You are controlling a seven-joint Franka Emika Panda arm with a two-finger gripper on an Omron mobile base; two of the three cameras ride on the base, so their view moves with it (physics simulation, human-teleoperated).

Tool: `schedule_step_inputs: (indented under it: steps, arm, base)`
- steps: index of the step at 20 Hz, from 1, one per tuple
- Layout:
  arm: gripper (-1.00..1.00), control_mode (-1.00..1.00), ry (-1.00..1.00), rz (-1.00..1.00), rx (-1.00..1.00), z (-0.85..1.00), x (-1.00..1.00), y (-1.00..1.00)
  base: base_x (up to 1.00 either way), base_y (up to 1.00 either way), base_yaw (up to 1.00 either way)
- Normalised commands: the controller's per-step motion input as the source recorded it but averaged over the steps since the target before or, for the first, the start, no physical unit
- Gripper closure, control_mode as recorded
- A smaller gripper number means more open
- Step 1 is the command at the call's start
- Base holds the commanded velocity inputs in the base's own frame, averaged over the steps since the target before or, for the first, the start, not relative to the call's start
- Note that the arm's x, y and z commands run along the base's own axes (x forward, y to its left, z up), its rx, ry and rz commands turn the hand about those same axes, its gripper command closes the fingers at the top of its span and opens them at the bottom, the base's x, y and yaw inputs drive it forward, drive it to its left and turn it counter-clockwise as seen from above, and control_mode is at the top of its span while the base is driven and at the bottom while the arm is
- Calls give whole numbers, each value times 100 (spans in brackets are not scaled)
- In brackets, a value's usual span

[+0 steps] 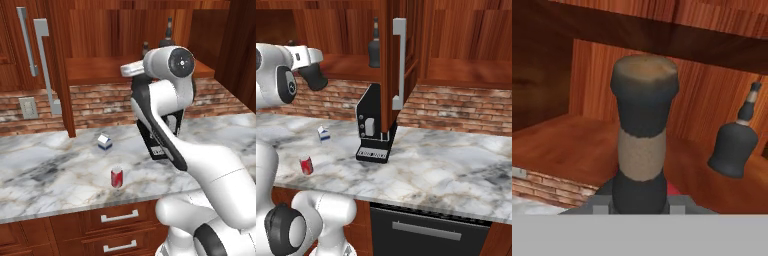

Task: Sort all alcoholic drinks to one cabinet, and non-alcoholic drinks to the other.

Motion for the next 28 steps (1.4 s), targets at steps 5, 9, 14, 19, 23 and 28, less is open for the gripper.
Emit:
schedule_step_inputs:
  steps: [5, 9, 14, 19, 23, 28]
  arm:
    - [100, -100, -2, -7, 3, 35, 20, -18]
    - [100, -100, 0, -6, 2, -5, 70, -15]
    - [100, -100, 0, -2, 0, -11, 91, -14]
    - [100, -100, 0, 0, 2, -2, 77, -9]
    - [100, -100, 0, 0, 2, -6, 70, -4]
    - [100, -100, 0, 0, 0, -23, 57, -1]
  base:
    - [0, 0, 0]
    - [0, 0, 0]
    - [0, 0, 0]
    - [0, 0, 0]
    - [0, 0, 0]
    - [0, 0, 0]
